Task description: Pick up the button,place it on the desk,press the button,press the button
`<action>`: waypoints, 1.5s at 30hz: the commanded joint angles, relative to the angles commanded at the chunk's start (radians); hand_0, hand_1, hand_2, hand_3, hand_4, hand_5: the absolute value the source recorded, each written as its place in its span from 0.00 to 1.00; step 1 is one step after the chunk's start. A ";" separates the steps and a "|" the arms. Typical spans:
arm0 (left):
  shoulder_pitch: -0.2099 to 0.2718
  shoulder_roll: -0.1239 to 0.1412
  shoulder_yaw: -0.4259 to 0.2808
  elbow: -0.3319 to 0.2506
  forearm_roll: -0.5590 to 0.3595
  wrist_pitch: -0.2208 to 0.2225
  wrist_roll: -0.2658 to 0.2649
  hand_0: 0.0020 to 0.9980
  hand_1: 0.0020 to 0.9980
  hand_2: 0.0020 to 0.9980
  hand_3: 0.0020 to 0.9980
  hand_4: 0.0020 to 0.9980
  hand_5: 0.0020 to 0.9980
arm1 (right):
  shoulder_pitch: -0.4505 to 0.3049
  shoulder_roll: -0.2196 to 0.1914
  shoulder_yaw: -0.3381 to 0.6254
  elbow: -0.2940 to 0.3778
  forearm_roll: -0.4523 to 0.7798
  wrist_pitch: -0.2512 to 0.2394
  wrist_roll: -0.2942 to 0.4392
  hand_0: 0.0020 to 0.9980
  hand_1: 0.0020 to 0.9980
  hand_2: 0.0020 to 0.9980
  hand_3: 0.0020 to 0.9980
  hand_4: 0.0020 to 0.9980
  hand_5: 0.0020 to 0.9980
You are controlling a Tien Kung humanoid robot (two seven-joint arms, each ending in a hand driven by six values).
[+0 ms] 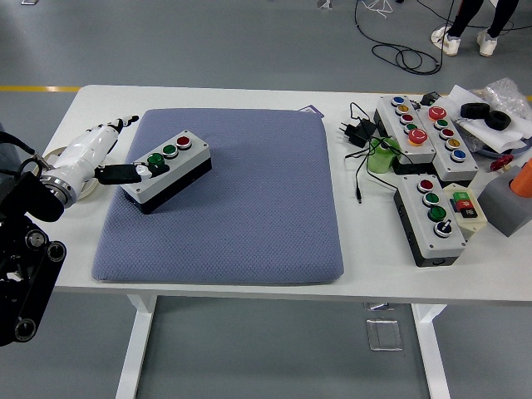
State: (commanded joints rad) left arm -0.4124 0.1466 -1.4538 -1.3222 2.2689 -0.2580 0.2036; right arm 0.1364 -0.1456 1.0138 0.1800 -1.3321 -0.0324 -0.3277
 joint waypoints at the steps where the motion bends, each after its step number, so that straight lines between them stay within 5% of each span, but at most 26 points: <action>1: -0.010 -0.004 0.009 0.014 0.000 -0.003 0.007 1.00 1.00 1.00 1.00 1.00 0.70 | 0.000 0.000 -0.001 0.000 0.001 0.000 0.000 0.66 0.63 0.66 0.58 0.36 0.23; 24: -0.186 -0.064 0.126 0.334 0.000 -0.039 0.096 1.00 1.00 1.00 1.00 1.00 0.78 | 0.006 0.003 -0.012 0.000 0.003 0.002 -0.001 0.66 0.64 0.66 0.58 0.36 0.24; 31: -0.213 -0.074 0.152 0.368 0.000 -0.032 0.129 1.00 1.00 1.00 1.00 1.00 0.78 | 0.007 0.003 -0.017 0.000 0.008 0.001 0.000 0.66 0.64 0.66 0.58 0.36 0.24; 32: -0.215 -0.074 0.156 0.371 0.000 -0.026 0.140 0.78 0.92 1.00 0.97 1.00 0.77 | 0.007 0.003 -0.016 0.000 0.008 0.001 -0.001 0.66 0.64 0.66 0.58 0.36 0.23; 37: -0.230 -0.075 0.173 0.390 0.000 -0.011 0.184 0.78 0.92 1.00 0.97 1.00 0.77 | 0.008 0.003 -0.015 0.000 0.006 0.002 -0.001 0.66 0.64 0.66 0.58 0.36 0.23; 38: -0.232 -0.075 0.175 0.393 0.000 -0.011 0.188 0.64 0.82 0.95 0.94 0.99 0.77 | 0.008 0.004 -0.015 0.000 0.006 0.002 -0.001 0.66 0.64 0.66 0.58 0.36 0.23; 43: -0.238 -0.074 0.182 0.401 0.000 -0.015 0.206 0.64 0.82 0.95 0.94 0.99 0.77 | 0.008 0.004 -0.015 0.000 0.006 0.002 -0.002 0.66 0.64 0.66 0.58 0.36 0.23; 44: -0.240 -0.073 0.186 0.404 0.000 -0.015 0.209 0.46 0.66 0.75 0.86 0.98 0.76 | 0.007 0.004 -0.015 0.000 0.005 0.002 -0.002 0.66 0.64 0.66 0.58 0.36 0.23; 45: -0.242 -0.073 0.191 0.408 0.000 -0.017 0.212 0.46 0.66 0.75 0.86 0.98 0.76 | 0.007 0.004 -0.014 0.000 0.004 0.002 -0.002 0.66 0.64 0.66 0.58 0.36 0.23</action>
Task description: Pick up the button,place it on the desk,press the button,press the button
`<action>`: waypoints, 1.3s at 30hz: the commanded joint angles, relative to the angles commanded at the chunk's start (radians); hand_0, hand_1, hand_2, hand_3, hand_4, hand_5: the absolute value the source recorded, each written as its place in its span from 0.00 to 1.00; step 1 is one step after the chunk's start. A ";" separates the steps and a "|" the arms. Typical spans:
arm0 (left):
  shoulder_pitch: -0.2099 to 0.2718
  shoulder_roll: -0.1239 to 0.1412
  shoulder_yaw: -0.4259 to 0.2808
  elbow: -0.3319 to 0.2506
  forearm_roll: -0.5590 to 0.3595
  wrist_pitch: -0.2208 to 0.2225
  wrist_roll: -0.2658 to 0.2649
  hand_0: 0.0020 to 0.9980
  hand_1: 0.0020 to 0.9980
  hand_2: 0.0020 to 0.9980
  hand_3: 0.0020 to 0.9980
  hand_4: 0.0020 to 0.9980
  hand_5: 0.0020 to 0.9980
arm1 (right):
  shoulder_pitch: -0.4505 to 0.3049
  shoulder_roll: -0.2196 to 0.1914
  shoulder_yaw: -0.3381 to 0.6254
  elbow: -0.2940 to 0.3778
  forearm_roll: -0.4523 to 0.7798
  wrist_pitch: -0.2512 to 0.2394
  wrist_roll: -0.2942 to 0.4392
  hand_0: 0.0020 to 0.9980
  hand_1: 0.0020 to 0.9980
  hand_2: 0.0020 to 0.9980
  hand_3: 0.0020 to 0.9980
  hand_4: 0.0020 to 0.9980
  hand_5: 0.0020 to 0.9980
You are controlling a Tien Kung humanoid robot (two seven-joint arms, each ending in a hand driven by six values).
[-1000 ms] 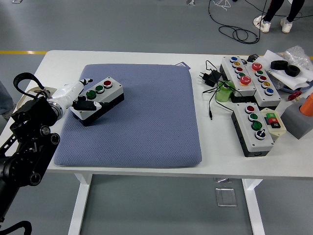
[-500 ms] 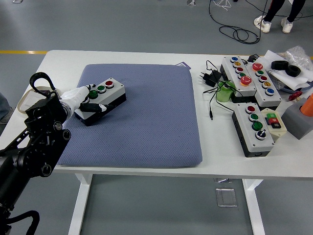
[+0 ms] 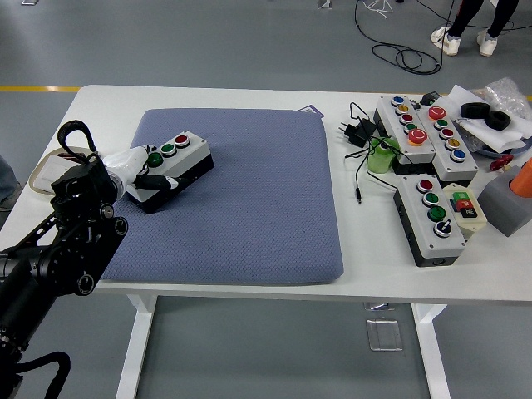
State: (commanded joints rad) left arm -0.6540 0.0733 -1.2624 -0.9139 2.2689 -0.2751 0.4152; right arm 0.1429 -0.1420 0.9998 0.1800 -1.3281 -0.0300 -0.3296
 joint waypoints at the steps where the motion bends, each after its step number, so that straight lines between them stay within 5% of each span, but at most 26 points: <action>1: -0.001 0.000 0.002 0.002 0.000 -0.001 0.001 0.46 0.66 0.75 0.86 0.98 0.76 | 0.000 0.000 0.000 0.000 -0.001 0.000 0.000 0.66 0.64 0.66 0.58 0.36 0.23; 4: -0.002 -0.001 0.005 0.009 0.000 0.000 0.004 0.46 0.66 0.75 0.86 0.98 0.76 | -0.002 0.000 0.001 0.000 -0.003 0.000 0.000 0.66 0.64 0.66 0.58 0.36 0.23; 5: -0.003 -0.001 0.008 0.012 0.000 0.002 0.005 0.35 0.55 0.60 0.75 0.92 0.71 | -0.002 0.000 0.001 0.000 -0.003 0.001 0.000 0.66 0.64 0.66 0.58 0.36 0.23; 10: -0.011 -0.001 0.030 0.031 0.000 0.010 0.008 0.35 0.55 0.60 0.75 0.92 0.71 | -0.005 -0.001 0.001 0.000 -0.005 0.001 0.000 0.66 0.64 0.66 0.58 0.36 0.23; 11: -0.013 -0.001 0.033 0.036 0.000 0.014 0.008 0.30 0.40 0.36 0.50 0.63 0.43 | -0.005 -0.001 0.001 0.000 -0.006 0.000 0.000 0.66 0.64 0.66 0.58 0.36 0.23; 16: -0.015 0.000 0.040 0.048 0.000 0.053 0.007 0.30 0.40 0.36 0.50 0.63 0.43 | -0.006 -0.001 -0.003 0.000 -0.001 0.000 0.000 0.66 0.64 0.66 0.58 0.36 0.23; 17: -0.016 0.001 0.044 0.050 0.000 0.056 0.001 0.26 0.25 0.24 0.37 0.42 0.00 | -0.006 -0.001 -0.003 0.000 -0.001 0.000 0.000 0.66 0.64 0.66 0.58 0.36 0.23; 22: -0.017 0.004 0.052 0.065 0.000 0.084 -0.012 0.26 0.25 0.24 0.37 0.42 0.00 | -0.004 -0.002 -0.006 0.000 0.001 0.001 0.001 0.66 0.64 0.66 0.58 0.36 0.23; 23: -0.015 0.004 0.053 0.069 0.000 0.089 -0.016 0.22 0.12 0.14 0.27 0.19 0.00 | -0.004 -0.002 -0.006 0.000 0.001 0.001 0.000 0.66 0.64 0.66 0.58 0.36 0.23; 31: -0.008 0.012 0.061 0.070 0.000 0.136 -0.032 0.20 0.09 0.11 0.23 0.16 0.00 | -0.003 -0.002 -0.006 0.000 0.004 0.000 0.001 0.66 0.64 0.66 0.58 0.36 0.23; 39: -0.006 0.037 0.106 0.034 0.000 0.240 -0.147 0.20 0.07 0.09 0.22 0.15 0.00 | -0.001 -0.002 -0.008 0.000 0.011 -0.002 0.002 0.66 0.64 0.66 0.58 0.36 0.23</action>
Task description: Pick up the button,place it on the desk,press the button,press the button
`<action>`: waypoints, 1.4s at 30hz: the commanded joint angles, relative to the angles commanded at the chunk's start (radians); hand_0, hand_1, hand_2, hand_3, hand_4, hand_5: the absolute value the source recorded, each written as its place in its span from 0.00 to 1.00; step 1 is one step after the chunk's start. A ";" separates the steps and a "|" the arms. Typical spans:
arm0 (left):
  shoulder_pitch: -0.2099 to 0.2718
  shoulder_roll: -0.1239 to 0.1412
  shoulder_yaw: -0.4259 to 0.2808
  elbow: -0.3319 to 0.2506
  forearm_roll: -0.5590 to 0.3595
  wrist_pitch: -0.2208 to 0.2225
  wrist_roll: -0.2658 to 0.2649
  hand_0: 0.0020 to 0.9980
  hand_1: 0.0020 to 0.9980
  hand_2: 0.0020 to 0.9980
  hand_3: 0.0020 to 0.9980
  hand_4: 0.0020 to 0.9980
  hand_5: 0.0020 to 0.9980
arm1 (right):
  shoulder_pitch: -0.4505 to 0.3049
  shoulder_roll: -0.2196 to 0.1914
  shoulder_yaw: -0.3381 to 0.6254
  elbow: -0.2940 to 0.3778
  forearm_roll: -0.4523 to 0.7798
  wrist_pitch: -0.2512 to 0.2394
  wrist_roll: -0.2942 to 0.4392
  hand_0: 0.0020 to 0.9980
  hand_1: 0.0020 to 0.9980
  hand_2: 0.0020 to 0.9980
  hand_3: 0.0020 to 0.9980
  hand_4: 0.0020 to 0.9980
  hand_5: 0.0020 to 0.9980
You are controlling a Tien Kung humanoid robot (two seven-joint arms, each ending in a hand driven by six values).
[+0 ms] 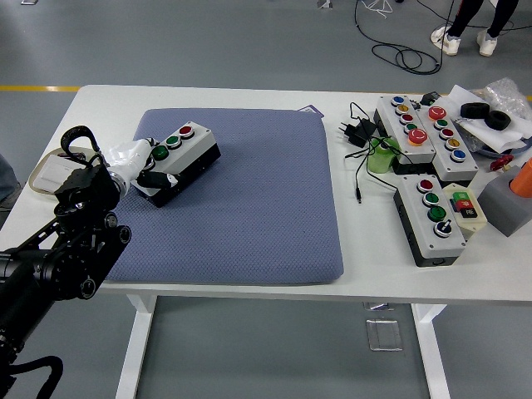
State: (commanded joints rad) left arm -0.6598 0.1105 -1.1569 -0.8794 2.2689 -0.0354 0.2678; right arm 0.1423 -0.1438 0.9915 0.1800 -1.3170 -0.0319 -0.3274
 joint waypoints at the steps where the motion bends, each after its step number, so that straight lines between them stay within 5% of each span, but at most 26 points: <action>1: 0.000 0.003 0.004 -0.004 0.000 0.007 -0.010 0.20 0.07 0.09 0.22 0.15 0.00 | 0.000 0.000 0.000 0.000 0.000 0.000 0.000 0.66 0.64 0.66 0.58 0.36 0.23; 10: -0.018 0.089 0.152 -0.040 0.000 0.154 -0.280 0.19 0.06 0.09 0.21 0.14 0.00 | 0.000 -0.001 0.000 0.000 0.003 -0.001 0.000 0.66 0.64 0.66 0.58 0.36 0.23; 19: -0.066 0.159 0.255 0.004 0.000 0.196 -0.633 0.19 0.06 0.09 0.20 0.15 0.00 | 0.001 0.000 0.001 0.000 0.006 -0.002 0.000 0.66 0.64 0.66 0.58 0.36 0.23; 27: -0.103 0.182 0.325 0.059 0.000 0.218 -0.716 0.20 0.06 0.09 0.19 0.18 0.00 | 0.000 -0.001 -0.001 0.000 0.005 0.000 -0.001 0.66 0.64 0.66 0.58 0.36 0.23; 42: -0.128 0.184 0.376 0.147 0.000 0.196 -0.722 0.22 0.08 0.11 0.20 0.19 0.00 | -0.002 0.001 -0.001 0.000 0.006 0.000 -0.002 0.66 0.64 0.66 0.58 0.36 0.23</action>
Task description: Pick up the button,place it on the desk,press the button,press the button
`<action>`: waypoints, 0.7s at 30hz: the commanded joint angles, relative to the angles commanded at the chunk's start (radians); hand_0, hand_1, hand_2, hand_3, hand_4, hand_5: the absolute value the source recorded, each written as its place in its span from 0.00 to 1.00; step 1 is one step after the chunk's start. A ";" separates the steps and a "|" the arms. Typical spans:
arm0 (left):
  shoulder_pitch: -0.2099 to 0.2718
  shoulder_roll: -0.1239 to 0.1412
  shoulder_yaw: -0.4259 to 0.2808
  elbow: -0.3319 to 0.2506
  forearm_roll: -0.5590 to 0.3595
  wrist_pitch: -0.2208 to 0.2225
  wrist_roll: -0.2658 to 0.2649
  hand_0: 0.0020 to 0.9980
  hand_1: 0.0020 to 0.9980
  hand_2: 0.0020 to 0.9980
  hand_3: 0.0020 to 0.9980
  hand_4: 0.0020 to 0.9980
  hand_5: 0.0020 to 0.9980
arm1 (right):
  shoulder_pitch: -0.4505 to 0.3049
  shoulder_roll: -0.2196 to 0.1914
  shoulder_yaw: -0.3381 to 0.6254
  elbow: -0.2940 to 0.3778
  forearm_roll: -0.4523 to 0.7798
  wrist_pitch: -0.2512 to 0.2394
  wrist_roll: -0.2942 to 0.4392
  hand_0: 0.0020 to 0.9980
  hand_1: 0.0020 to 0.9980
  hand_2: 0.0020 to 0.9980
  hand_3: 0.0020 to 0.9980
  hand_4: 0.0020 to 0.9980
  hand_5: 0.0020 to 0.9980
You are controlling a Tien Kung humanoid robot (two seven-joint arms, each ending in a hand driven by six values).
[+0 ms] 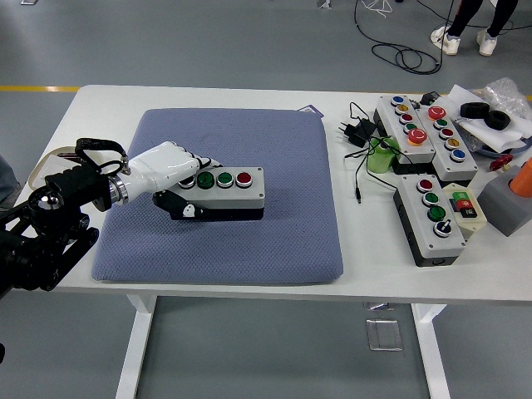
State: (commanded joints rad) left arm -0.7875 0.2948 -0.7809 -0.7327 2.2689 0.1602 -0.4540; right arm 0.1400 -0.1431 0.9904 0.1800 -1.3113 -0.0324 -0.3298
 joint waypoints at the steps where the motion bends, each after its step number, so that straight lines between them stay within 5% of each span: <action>1: 0.000 0.001 0.000 0.002 0.000 0.001 -0.002 0.22 0.08 0.11 0.20 0.19 0.00 | 0.000 0.000 -0.001 0.000 0.001 0.000 0.000 0.66 0.64 0.66 0.58 0.36 0.23; 2: 0.000 0.001 -0.001 0.003 0.000 0.001 -0.004 0.27 0.17 0.16 0.24 0.27 0.00 | 0.000 0.000 0.000 0.000 0.000 0.000 0.000 0.66 0.64 0.66 0.58 0.36 0.23; 7: 0.008 0.002 -0.017 -0.003 0.000 -0.007 -0.002 0.27 0.17 0.16 0.24 0.27 0.00 | -0.002 -0.001 -0.002 0.000 0.000 0.001 0.000 0.66 0.64 0.66 0.58 0.36 0.23; 8: 0.012 0.002 -0.023 -0.004 0.000 -0.013 0.000 0.48 0.45 0.49 0.55 0.61 0.17 | -0.003 -0.001 -0.002 0.000 -0.001 0.001 0.000 0.66 0.64 0.66 0.58 0.36 0.23; 13: 0.019 0.004 -0.035 -0.006 0.000 -0.039 -0.005 0.48 0.45 0.49 0.55 0.61 0.17 | -0.005 0.000 0.001 0.000 -0.004 0.002 0.000 0.66 0.64 0.66 0.58 0.36 0.23; 14: 0.019 0.005 -0.036 -0.006 0.000 -0.045 -0.006 0.55 0.64 0.74 0.77 0.92 0.45 | -0.005 0.000 0.002 0.000 -0.006 0.002 -0.001 0.66 0.64 0.66 0.58 0.36 0.23; 19: 0.020 0.007 -0.040 -0.008 0.000 -0.053 -0.005 0.55 0.64 0.74 0.77 0.92 0.45 | -0.004 0.000 0.003 0.000 -0.007 0.004 0.000 0.66 0.64 0.66 0.58 0.36 0.23; 20: 0.020 0.008 -0.041 -0.009 0.000 -0.054 -0.004 0.70 0.77 0.88 0.87 0.95 0.51 | -0.004 0.000 0.003 0.000 -0.007 0.004 0.000 0.66 0.64 0.66 0.58 0.36 0.23; 21: 0.020 0.008 -0.041 -0.009 0.000 -0.054 -0.004 0.70 0.77 0.88 0.87 0.95 0.51 | -0.004 0.000 0.003 0.000 -0.007 0.004 0.000 0.66 0.64 0.66 0.58 0.36 0.23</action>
State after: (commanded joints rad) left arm -0.7678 0.3024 -0.8218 -0.7414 2.2689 0.1061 -0.4583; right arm 0.1359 -0.1432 0.9930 0.1800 -1.3186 -0.0285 -0.3301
